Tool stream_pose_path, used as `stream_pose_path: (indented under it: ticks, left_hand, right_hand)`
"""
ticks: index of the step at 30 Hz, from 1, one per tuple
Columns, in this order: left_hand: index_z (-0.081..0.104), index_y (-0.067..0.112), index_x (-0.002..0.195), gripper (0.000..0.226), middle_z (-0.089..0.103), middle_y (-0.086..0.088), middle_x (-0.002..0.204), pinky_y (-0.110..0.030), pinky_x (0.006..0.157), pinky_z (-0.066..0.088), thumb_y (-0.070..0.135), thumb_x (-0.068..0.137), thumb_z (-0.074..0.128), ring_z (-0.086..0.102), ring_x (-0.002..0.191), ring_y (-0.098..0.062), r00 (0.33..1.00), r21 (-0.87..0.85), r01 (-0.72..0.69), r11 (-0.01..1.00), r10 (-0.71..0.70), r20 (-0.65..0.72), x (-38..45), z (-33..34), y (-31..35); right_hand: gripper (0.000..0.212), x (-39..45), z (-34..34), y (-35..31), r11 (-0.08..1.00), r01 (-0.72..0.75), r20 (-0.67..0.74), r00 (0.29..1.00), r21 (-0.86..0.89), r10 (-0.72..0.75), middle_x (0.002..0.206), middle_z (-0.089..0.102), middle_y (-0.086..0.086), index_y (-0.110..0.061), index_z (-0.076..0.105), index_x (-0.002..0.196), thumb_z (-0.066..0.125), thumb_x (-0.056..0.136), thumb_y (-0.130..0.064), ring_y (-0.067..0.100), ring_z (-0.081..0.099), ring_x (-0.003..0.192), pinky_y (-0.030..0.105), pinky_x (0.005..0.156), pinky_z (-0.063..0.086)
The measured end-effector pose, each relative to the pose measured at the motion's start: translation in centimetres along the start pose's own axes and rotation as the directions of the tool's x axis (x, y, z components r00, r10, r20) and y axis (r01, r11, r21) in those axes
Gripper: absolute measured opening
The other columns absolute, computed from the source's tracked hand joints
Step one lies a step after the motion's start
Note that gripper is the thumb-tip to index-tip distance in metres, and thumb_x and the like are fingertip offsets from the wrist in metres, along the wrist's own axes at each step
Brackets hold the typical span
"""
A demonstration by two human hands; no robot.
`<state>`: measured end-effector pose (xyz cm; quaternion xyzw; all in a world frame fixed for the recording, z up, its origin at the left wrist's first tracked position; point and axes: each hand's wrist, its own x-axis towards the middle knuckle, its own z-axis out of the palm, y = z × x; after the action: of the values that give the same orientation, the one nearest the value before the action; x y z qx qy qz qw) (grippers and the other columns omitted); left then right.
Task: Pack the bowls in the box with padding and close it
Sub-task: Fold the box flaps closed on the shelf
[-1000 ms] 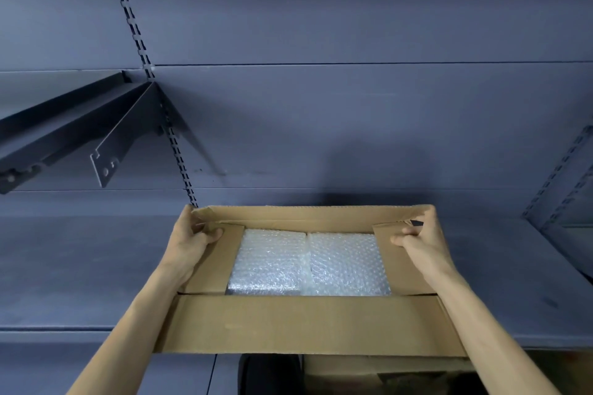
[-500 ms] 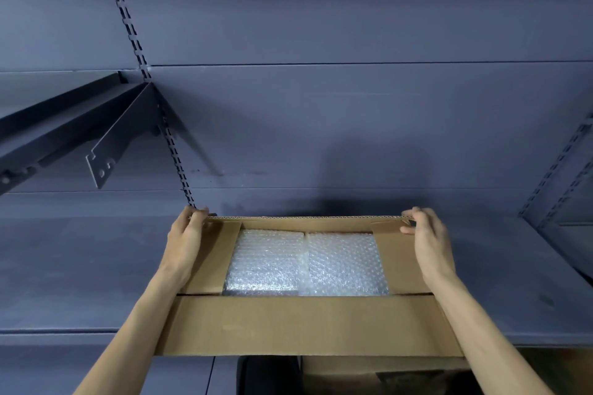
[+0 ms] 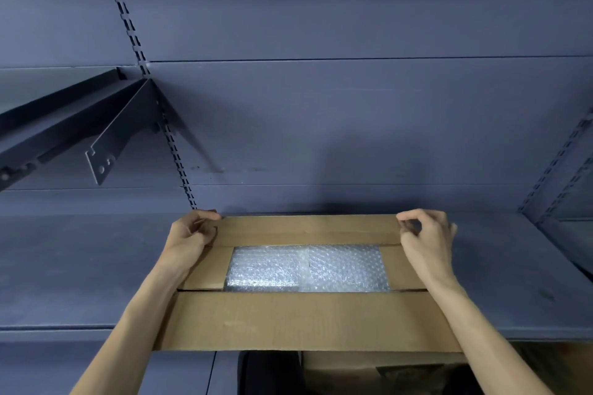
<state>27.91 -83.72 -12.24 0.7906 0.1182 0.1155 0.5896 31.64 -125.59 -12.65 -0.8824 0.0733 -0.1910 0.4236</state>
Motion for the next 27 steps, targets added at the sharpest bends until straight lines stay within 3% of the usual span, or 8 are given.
stream_pose_path:
  ticks: [4,9,11,13,15,18,22,27]
  left_hand:
    - [0.070,0.025,0.105,0.047,0.062,0.001,0.128,-0.033,0.106,0.042,-0.014,0.091,0.048,0.054,0.125,-0.017,0.990,0.276,-0.143,0.950,0.135,0.046,0.0,0.5,0.1]
    - [0.070,0.010,0.120,0.062,0.065,-0.006,0.131,-0.045,0.110,0.039,-0.024,0.072,0.049,0.047,0.134,-0.033,0.906,0.644,-0.415,0.642,0.357,0.228,-1.3,1.8,0.8]
    - [0.065,0.006,0.131,0.058,0.060,-0.008,0.141,-0.044,0.118,0.034,-0.019,0.080,0.053,0.045,0.140,-0.031,0.890,0.666,-0.455,0.592,0.335,0.310,-2.1,2.0,0.9]
    - [0.058,0.006,0.140,0.046,0.051,-0.006,0.150,-0.041,0.123,0.025,0.000,0.094,0.056,0.040,0.145,-0.026,0.867,0.657,-0.498,0.567,0.331,0.372,-2.9,1.6,1.3]
    - [0.045,0.011,0.151,0.058,0.035,0.004,0.159,-0.041,0.127,0.015,0.043,0.103,0.050,0.025,0.153,-0.018,0.849,0.664,-0.523,0.534,0.254,0.464,-3.9,1.1,2.0]
    - [0.002,0.025,0.161,0.108,-0.008,0.012,0.163,-0.044,0.127,-0.007,0.093,0.080,0.024,-0.014,0.155,-0.013,0.782,0.726,-0.538,0.430,-0.069,0.620,-4.8,0.4,3.9]
    - [-0.025,0.044,0.153,0.123,-0.029,0.001,0.163,-0.051,0.124,-0.013,0.105,0.060,0.027,-0.030,0.149,-0.019,0.667,0.720,-0.563,0.406,-0.291,0.686,-4.5,0.2,6.0]
    - [-0.035,0.057,0.141,0.129,-0.036,-0.004,0.160,-0.051,0.123,-0.012,0.104,0.053,0.047,-0.035,0.146,-0.025,0.647,0.707,-0.590,0.389,-0.296,0.703,-4.9,1.2,5.3]
  right_hand:
    - [0.043,-0.2,0.3,-0.3,0.988,0.087,0.051,0.995,-0.129,-0.081,0.113,0.051,-0.005,-0.029,0.074,0.097,0.054,0.089,0.008,0.025,0.038,0.113,0.041,0.098,0.036]
    - [0.050,-1.1,0.5,-1.0,0.845,0.342,0.223,0.937,-0.411,-0.270,0.123,0.056,-0.002,-0.019,0.071,0.120,0.050,0.087,0.011,0.023,0.042,0.117,0.044,0.096,0.037]
    - [0.042,-1.7,0.0,-1.0,0.813,0.402,0.325,0.904,-0.422,-0.278,0.131,0.053,-0.004,-0.020,0.063,0.136,0.048,0.099,-0.006,0.020,0.041,0.125,0.043,0.103,0.037]
    - [0.045,-2.2,-1.1,-1.5,0.784,0.459,0.445,0.856,-0.418,-0.264,0.141,0.045,-0.008,-0.022,0.052,0.147,0.044,0.106,-0.039,0.018,0.035,0.136,0.046,0.109,0.035]
    - [0.083,-2.7,-2.5,-2.3,0.759,0.495,0.615,0.772,-0.423,-0.161,0.155,0.030,-0.009,-0.023,0.034,0.157,0.040,0.094,-0.076,0.019,0.019,0.151,0.049,0.119,0.025]
    - [0.141,-2.8,-4.6,-3.9,0.713,0.561,0.815,0.580,-0.419,0.023,0.170,-0.006,-0.011,-0.026,-0.002,0.165,0.039,0.057,-0.108,0.018,-0.007,0.158,0.045,0.127,0.006]
    - [0.149,-2.3,-6.0,-5.9,0.746,0.554,0.911,0.375,-0.370,0.173,0.164,-0.035,-0.009,-0.053,-0.027,0.152,0.061,0.043,-0.104,0.015,-0.033,0.150,0.051,0.126,-0.009]
    - [0.154,-2.9,-5.7,-6.3,0.708,0.591,0.913,0.355,-0.385,0.200,0.160,-0.040,-0.006,-0.062,-0.034,0.142,0.069,0.035,-0.100,0.018,-0.043,0.144,0.058,0.122,-0.019]
